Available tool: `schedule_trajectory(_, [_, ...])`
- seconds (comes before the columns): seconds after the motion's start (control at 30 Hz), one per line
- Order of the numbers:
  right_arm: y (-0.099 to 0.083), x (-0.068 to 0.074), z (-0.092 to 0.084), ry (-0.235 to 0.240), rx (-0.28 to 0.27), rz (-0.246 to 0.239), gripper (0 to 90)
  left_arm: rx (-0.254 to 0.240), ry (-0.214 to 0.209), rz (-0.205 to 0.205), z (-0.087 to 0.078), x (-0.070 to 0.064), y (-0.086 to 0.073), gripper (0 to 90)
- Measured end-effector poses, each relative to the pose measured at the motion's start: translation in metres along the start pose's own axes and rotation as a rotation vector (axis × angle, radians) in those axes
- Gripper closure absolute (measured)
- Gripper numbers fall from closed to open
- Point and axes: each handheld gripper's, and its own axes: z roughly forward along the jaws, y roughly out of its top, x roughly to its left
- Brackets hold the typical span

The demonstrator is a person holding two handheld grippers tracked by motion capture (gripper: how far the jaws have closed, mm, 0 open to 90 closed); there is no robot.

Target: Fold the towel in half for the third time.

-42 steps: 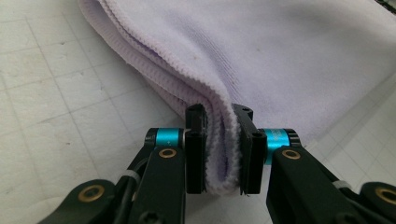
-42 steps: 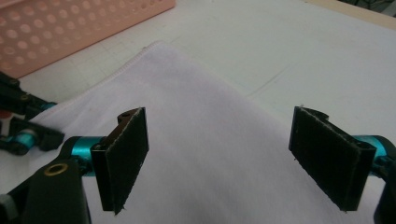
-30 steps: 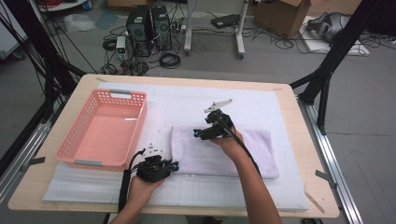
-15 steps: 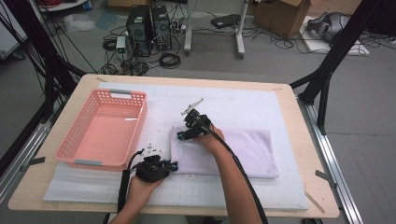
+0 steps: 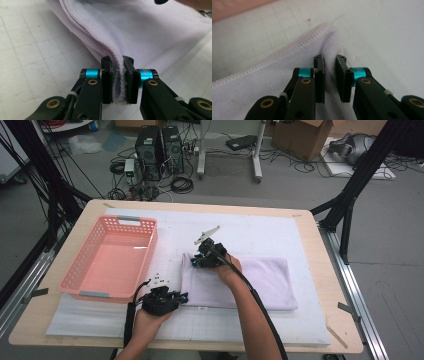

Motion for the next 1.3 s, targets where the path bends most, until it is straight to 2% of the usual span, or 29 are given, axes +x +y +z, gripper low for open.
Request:
schedule_trajectory(0.13, [-0.002, -0.002, -0.014, 0.013, -0.071, 0.026, 79.2, -0.032, -0.008, 0.024, -0.004, -0.006, 0.004, 79.5])
schedule_trajectory(0.17, [-0.002, -0.002, -0.014, 0.013, -0.071, 0.026, 79.2, -0.032, -0.008, 0.024, -0.004, -0.006, 0.004, 79.5])
schedule_trajectory(0.2, [-0.003, -0.002, -0.02, 0.014, -0.1, 0.023, 79.2, -0.046, -0.031, 0.018, -0.005, -0.008, 0.007, 79.5])
schedule_trajectory(0.3, [-0.007, -0.001, -0.029, 0.009, -0.139, 0.015, 79.3, -0.065, -0.065, 0.017, -0.007, -0.012, 0.014, 79.5])
schedule_trajectory(0.4, [-0.012, -0.004, -0.04, 0.011, -0.179, 0.027, 79.3, -0.075, -0.081, 0.039, -0.006, -0.021, 0.02, 79.4])
schedule_trajectory(0.5, [-0.017, -0.008, -0.053, 0.003, -0.208, 0.034, 79.2, -0.081, -0.093, 0.043, -0.002, -0.025, 0.024, 79.4])
schedule_trajectory(0.53, [-0.019, -0.009, -0.057, 0.001, -0.217, 0.038, 79.2, -0.08, -0.111, 0.046, 0.003, -0.031, 0.029, 79.4])
schedule_trajectory(0.57, [-0.021, -0.011, -0.062, -0.002, -0.224, 0.042, 79.2, -0.08, -0.111, 0.046, 0.003, -0.031, 0.029, 79.3])
schedule_trajectory(0.6, [-0.023, -0.013, -0.065, -0.005, -0.234, 0.046, 79.2, -0.068, -0.117, 0.063, 0.009, -0.036, 0.034, 79.3])
schedule_trajectory(0.87, [-0.042, -0.027, -0.087, -0.043, -0.263, 0.08, 79.1, -0.044, -0.156, 0.087, 0.03, -0.055, 0.051, 79.1])
schedule_trajectory(0.97, [-0.051, -0.032, -0.097, -0.051, -0.283, 0.094, 79.1, -0.035, -0.176, 0.103, 0.039, -0.069, 0.061, 79.0])
schedule_trajectory(1.0, [-0.052, -0.033, -0.099, -0.053, -0.289, 0.095, 79.1, -0.035, -0.176, 0.103, 0.039, -0.069, 0.061, 78.9])
schedule_trajectory(1.13, [-0.059, -0.038, -0.109, -0.07, -0.303, 0.098, 79.0, -0.022, -0.189, 0.123, 0.053, -0.084, 0.071, 78.8])
schedule_trajectory(1.3, [-0.074, -0.046, -0.121, -0.096, -0.311, 0.126, 78.9, -0.009, -0.195, 0.13, 0.066, -0.095, 0.077, 78.7])
